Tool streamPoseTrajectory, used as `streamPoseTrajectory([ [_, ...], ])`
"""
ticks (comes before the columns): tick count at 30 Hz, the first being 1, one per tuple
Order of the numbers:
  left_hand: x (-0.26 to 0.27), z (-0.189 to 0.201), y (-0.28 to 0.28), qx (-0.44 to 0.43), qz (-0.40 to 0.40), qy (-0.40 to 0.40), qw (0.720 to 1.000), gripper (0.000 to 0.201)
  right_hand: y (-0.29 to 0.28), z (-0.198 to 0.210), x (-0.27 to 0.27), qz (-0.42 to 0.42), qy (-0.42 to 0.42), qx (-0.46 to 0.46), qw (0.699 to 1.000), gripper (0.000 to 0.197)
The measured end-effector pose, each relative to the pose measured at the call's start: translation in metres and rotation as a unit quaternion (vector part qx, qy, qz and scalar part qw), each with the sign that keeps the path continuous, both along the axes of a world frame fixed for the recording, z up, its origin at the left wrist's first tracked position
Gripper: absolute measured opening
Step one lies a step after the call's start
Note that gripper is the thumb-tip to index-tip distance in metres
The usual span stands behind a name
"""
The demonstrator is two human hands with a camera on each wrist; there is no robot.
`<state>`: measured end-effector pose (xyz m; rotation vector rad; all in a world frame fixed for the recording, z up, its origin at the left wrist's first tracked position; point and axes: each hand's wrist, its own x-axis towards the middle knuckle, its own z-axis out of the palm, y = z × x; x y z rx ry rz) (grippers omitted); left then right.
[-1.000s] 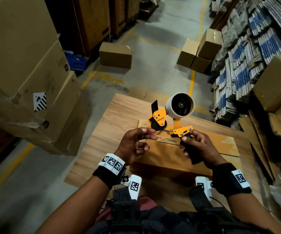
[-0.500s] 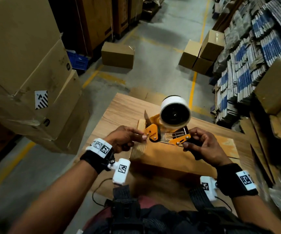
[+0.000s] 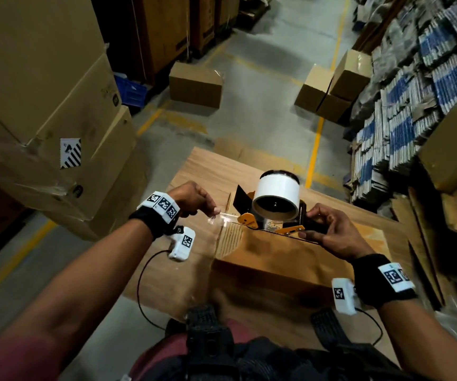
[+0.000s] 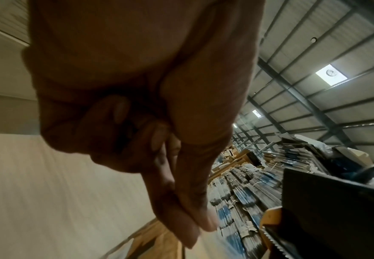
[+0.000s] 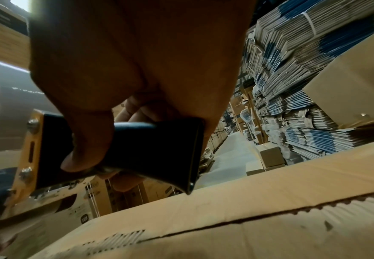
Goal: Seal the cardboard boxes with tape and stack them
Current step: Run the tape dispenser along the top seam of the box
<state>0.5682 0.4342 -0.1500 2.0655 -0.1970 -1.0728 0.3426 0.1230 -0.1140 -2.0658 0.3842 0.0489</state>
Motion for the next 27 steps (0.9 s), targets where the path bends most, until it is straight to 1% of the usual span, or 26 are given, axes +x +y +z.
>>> streamPoseTrajectory([
  [3, 0.002, -0.009, -0.002, 0.009, -0.016, 0.007, 1.0, 0.017, 0.001, -0.008, 0.002, 0.011, 0.017, -0.026, 0.999, 0.038],
  [6, 0.002, -0.014, -0.005, 0.021, -0.029, -0.009, 0.999, 0.018, 0.001, -0.014, 0.004, 0.02, 0.034, -0.062, 0.997, 0.036],
  [11, -0.001, -0.025, -0.009, 0.028, -0.027, -0.018, 0.999, 0.02, 0.003, -0.02, 0.007, 0.031, 0.053, -0.08, 0.995, 0.035],
  [15, -0.014, -0.032, -0.012, -0.031, 0.009, -0.004, 0.999, 0.023, 0.002, -0.023, 0.011, 0.039, 0.065, -0.116, 0.99, 0.036],
  [19, -0.025, -0.041, -0.013, -0.077, 0.036, -0.01, 0.996, 0.027, 0.002, -0.024, 0.014, 0.035, 0.069, -0.132, 0.988, 0.037],
  [24, -0.038, -0.073, -0.009, -0.1, 0.084, -0.013, 0.991, 0.021, 0.001, -0.029, 0.015, 0.039, 0.078, -0.131, 0.988, 0.038],
  [26, -0.052, -0.085, -0.012, -0.118, 0.095, -0.005, 0.988, 0.029, 0.0, -0.031, 0.015, 0.038, 0.082, -0.131, 0.987, 0.039],
  [27, -0.061, -0.091, -0.014, -0.118, 0.088, -0.001, 0.989, 0.042, 0.001, -0.031, 0.015, 0.037, 0.085, -0.13, 0.987, 0.039],
])
